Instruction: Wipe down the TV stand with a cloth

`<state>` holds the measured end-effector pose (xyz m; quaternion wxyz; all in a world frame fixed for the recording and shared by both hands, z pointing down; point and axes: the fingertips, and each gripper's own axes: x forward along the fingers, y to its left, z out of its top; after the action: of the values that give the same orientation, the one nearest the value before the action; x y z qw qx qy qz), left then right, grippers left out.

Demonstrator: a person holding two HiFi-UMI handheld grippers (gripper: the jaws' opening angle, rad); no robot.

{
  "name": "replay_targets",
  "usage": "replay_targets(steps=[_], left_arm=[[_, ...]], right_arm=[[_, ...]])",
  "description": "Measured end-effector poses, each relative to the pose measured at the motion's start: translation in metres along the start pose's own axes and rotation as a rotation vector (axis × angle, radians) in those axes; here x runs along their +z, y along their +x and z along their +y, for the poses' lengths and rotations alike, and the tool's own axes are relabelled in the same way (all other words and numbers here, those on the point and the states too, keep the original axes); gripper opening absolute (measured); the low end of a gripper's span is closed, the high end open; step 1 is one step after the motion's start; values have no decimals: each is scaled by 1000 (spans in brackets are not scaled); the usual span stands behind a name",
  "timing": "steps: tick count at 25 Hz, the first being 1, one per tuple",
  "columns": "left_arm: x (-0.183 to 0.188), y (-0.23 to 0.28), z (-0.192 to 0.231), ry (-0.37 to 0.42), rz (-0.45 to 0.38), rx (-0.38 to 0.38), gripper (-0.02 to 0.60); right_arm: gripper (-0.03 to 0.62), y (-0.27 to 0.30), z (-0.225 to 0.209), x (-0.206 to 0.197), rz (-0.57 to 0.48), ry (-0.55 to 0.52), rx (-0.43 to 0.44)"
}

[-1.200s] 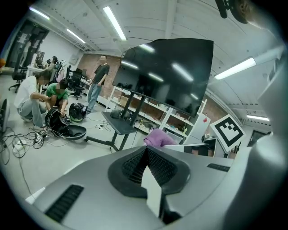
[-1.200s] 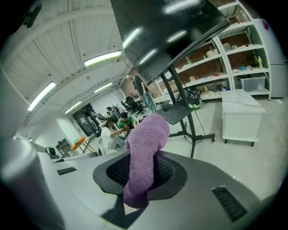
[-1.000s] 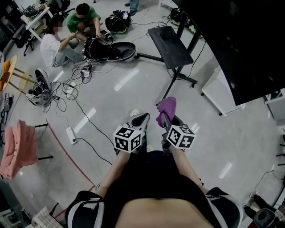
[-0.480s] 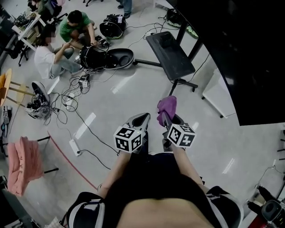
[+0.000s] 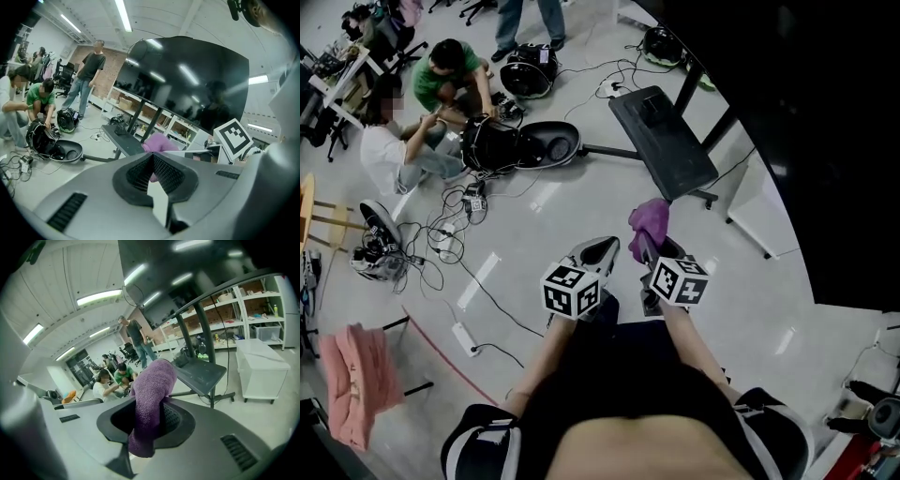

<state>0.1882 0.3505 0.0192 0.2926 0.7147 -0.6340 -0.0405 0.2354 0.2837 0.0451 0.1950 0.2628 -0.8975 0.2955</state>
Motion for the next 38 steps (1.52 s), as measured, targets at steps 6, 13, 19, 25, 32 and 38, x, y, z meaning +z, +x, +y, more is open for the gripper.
replay_targets(steps=[6,13,19,25,32,38], left_arm=[[20,15,41,6,28,-25,5],[33,32,55,20,49,-65,5],[51,55,63,-1,63,-82,5],[81,93,78,-1,52,-88,5],[113,147,100,23,51,-65,5],[135,203,124,0,41,-22,5]], right_arm=[[100,42,8,16,6,3,-27],[100,54,-7,26,0,10,-85],[100,74,-26,66,-11,-13,-141],[101,107,-46,117,-41,-47,-168],[100,149,-73,170,-83,-83,-196],[100,195,-102,217,-115,-126,-199]])
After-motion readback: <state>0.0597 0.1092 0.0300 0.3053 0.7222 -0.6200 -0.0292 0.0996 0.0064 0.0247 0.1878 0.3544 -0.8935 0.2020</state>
